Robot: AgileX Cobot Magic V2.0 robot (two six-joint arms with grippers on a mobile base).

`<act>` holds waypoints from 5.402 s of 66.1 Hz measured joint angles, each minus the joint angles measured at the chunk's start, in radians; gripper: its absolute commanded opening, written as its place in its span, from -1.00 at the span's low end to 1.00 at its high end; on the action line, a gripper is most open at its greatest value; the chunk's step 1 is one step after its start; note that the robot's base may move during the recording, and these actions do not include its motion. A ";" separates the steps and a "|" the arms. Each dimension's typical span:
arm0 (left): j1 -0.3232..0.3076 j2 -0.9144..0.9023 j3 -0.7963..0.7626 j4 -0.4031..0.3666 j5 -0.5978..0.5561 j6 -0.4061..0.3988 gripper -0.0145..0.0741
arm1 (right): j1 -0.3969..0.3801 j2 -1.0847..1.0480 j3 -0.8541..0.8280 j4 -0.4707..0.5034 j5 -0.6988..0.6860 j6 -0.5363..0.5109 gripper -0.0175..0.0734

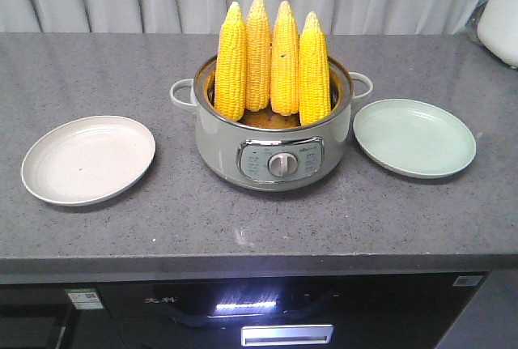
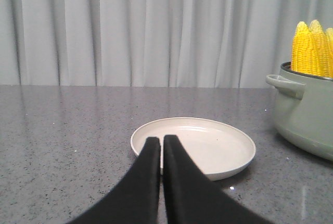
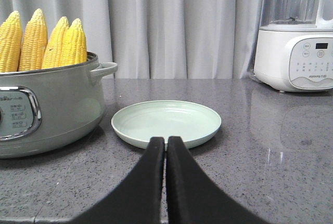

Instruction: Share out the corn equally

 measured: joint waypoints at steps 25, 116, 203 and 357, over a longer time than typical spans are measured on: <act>0.000 0.000 0.000 0.000 0.000 0.000 -0.69 | 0.000 0.000 0.000 0.000 0.000 0.000 -0.62; 0.000 0.000 0.000 0.000 0.000 0.000 -0.69 | 0.000 0.000 0.000 0.000 0.000 0.000 -0.62; 0.000 0.018 -0.187 0.000 -0.042 -0.007 -0.69 | 0.000 0.001 -0.147 -0.001 -0.084 0.000 -0.62; -0.299 1.027 -1.000 -0.427 0.765 0.569 0.64 | 0.116 1.375 -1.277 0.480 0.690 -0.704 0.69</act>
